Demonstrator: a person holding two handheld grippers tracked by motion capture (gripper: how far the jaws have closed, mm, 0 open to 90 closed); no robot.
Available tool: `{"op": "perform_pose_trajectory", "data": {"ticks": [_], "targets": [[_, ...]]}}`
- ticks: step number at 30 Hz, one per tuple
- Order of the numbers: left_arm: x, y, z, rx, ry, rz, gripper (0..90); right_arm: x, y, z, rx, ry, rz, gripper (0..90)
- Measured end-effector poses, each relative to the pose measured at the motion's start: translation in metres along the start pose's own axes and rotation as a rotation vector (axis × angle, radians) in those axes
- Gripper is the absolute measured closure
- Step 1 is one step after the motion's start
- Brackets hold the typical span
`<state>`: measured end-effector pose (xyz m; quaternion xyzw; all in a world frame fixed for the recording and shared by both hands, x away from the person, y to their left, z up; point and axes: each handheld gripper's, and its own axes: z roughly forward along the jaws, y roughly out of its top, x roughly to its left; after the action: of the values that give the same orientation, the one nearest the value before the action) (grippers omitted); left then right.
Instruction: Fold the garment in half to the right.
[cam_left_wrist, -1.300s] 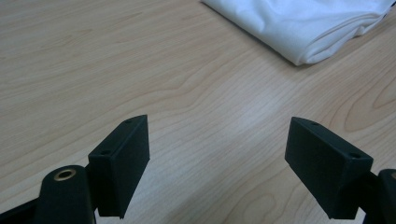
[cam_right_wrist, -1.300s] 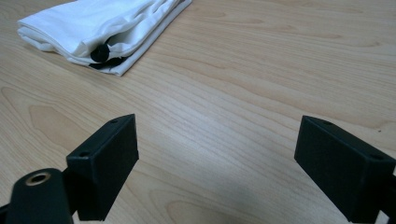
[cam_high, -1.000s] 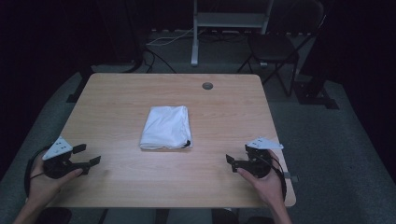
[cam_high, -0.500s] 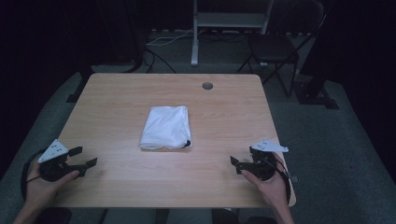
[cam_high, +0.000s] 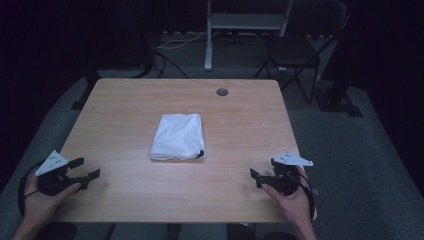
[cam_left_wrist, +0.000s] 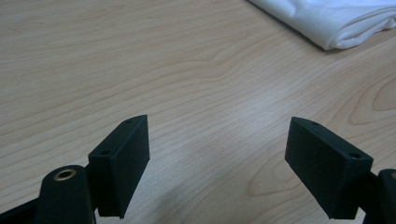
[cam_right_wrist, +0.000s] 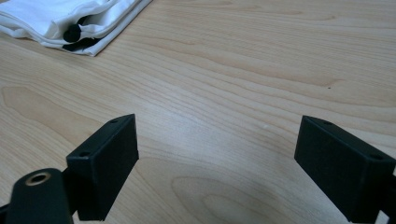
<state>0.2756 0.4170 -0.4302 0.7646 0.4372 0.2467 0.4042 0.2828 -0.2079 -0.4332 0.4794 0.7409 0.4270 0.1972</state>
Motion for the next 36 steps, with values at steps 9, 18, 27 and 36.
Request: {"op": "perform_pose_trajectory", "data": {"ticks": [9,18,27,36], "targets": [[0.005,-0.005,-0.002,-0.002,0.011,-0.017,21.6,-0.004,-0.005,-0.003,0.001,-0.013,0.004,13.1],[0.006,-0.008,-0.003,-0.006,0.016,-0.029,21.6,-0.006,-0.01,-0.003,0.006,-0.026,0.006,13.1],[0.004,-0.006,0.0,-0.01,0.011,-0.025,21.6,-0.007,-0.013,-0.002,0.007,-0.027,0.005,13.1],[0.002,-0.006,0.003,-0.015,0.004,-0.026,21.5,-0.008,-0.013,-0.002,0.0,-0.036,0.006,13.1]]}}
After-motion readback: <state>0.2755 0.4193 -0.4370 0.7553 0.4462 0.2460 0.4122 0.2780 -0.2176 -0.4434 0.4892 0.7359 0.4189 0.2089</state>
